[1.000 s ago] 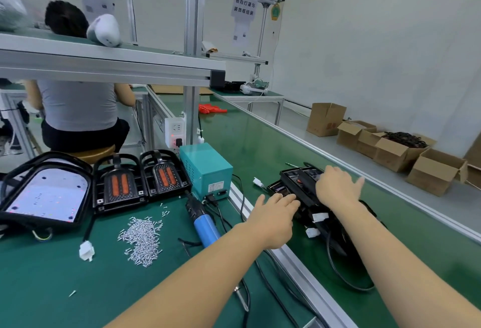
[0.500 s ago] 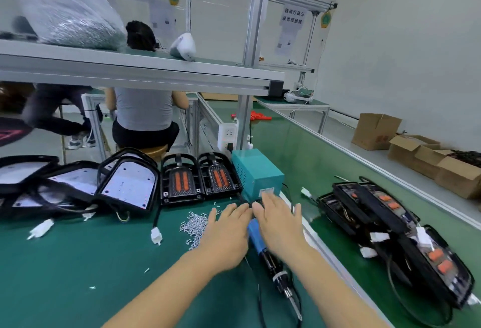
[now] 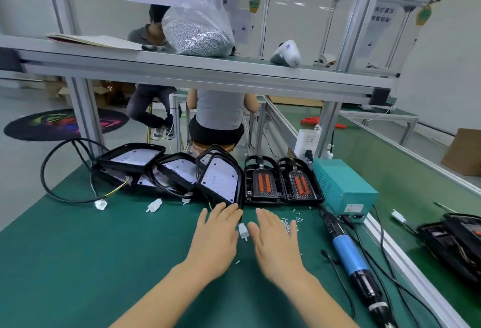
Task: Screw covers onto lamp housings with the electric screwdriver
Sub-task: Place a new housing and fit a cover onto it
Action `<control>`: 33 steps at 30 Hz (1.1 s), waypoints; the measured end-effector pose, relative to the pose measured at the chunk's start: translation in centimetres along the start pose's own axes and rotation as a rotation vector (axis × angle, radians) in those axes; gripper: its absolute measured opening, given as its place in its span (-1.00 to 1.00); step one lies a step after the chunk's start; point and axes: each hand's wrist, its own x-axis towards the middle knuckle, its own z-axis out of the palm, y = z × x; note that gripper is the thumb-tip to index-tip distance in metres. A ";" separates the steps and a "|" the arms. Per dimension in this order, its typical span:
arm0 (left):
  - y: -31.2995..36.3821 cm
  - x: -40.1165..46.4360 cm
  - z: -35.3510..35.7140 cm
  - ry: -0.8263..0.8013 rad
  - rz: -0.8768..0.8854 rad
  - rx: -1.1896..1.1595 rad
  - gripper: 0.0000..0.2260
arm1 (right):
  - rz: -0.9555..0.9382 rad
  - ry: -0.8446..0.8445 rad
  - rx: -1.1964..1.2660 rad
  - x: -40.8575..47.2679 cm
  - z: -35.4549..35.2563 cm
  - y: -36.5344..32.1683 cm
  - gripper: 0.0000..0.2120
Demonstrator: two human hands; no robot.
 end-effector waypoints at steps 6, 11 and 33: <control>-4.6 2.0 -1.5 0.255 -0.052 0.097 -0.57 | -0.069 -0.063 0.060 -0.4 2.3 -2.3 -0.60; -7.0 5.3 -2.4 0.134 -0.056 0.350 -0.54 | -0.078 -0.075 0.113 0.1 2.6 -2.7 -0.52; -8.4 12.7 -4.4 0.071 -0.609 -0.434 -0.86 | -0.109 -0.071 0.252 6.1 3.1 -5.3 -0.51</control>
